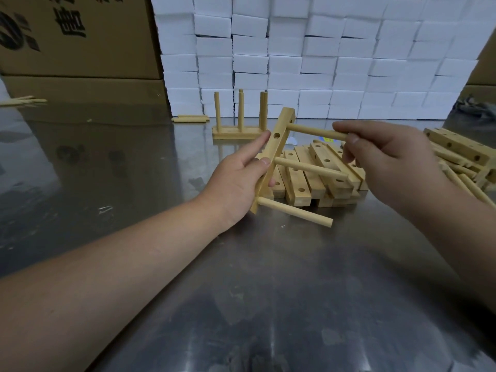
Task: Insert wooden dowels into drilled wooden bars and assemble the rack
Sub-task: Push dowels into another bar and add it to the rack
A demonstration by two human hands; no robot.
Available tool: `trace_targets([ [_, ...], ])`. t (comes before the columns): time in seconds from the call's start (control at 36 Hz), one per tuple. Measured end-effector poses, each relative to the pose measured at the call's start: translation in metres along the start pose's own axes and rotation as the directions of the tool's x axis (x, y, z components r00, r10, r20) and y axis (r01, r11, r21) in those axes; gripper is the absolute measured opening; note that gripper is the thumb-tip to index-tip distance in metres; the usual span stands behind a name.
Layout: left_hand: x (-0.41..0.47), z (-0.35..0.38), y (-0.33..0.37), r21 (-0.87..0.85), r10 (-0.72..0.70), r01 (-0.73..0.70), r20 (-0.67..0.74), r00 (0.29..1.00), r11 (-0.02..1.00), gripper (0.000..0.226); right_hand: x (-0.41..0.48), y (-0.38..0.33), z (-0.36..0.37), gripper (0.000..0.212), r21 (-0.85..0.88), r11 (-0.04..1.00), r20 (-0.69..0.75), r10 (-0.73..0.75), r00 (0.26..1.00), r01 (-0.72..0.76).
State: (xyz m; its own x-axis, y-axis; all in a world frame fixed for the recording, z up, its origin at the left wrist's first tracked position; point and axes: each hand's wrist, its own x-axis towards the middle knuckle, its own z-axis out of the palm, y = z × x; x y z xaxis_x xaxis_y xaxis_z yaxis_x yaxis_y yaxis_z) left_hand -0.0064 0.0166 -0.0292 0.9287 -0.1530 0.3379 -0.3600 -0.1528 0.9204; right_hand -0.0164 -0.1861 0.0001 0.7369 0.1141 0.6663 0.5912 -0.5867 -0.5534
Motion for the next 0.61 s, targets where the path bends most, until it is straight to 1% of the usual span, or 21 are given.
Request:
trace_targets([
  [0.11,-0.0011,-0.0004,0.0012,0.014,0.021,-0.021,0.01,1.0,1.0,0.045,0.0003,0.0003,0.0014,0.027,-0.001,1.0,-0.027,0.031,0.999,-0.031],
  [0.19,-0.002,-0.0004,0.003,-0.02,0.031,-0.03,0.033,0.999,0.999,0.047,0.0006,0.0003,0.0013,0.027,0.002,0.998,-0.036,0.062,0.997,-0.062],
  [0.33,-0.0035,-0.0003,0.0046,-0.083,0.042,-0.034,0.096,0.994,0.996,0.054,0.0004,0.0017,0.0021,0.026,0.017,0.995,-0.027,0.094,0.995,-0.094],
  [0.44,-0.005,-0.0015,0.0059,-0.116,0.049,-0.031,0.156,0.987,0.993,0.058,-0.0005,-0.001,0.0026,0.025,0.019,0.993,0.012,0.117,0.993,-0.118],
  [0.53,-0.0037,-0.0019,0.0056,-0.13,0.032,-0.01,0.164,0.986,0.991,0.074,-0.0013,-0.0045,0.0026,0.025,0.07,0.991,0.024,0.113,0.993,-0.115],
  [0.61,-0.002,-0.0021,0.0029,-0.126,0.015,0.006,0.166,0.986,0.992,0.079,-0.0024,-0.0066,0.0037,0.029,0.096,0.988,0.051,0.115,0.992,-0.12],
])
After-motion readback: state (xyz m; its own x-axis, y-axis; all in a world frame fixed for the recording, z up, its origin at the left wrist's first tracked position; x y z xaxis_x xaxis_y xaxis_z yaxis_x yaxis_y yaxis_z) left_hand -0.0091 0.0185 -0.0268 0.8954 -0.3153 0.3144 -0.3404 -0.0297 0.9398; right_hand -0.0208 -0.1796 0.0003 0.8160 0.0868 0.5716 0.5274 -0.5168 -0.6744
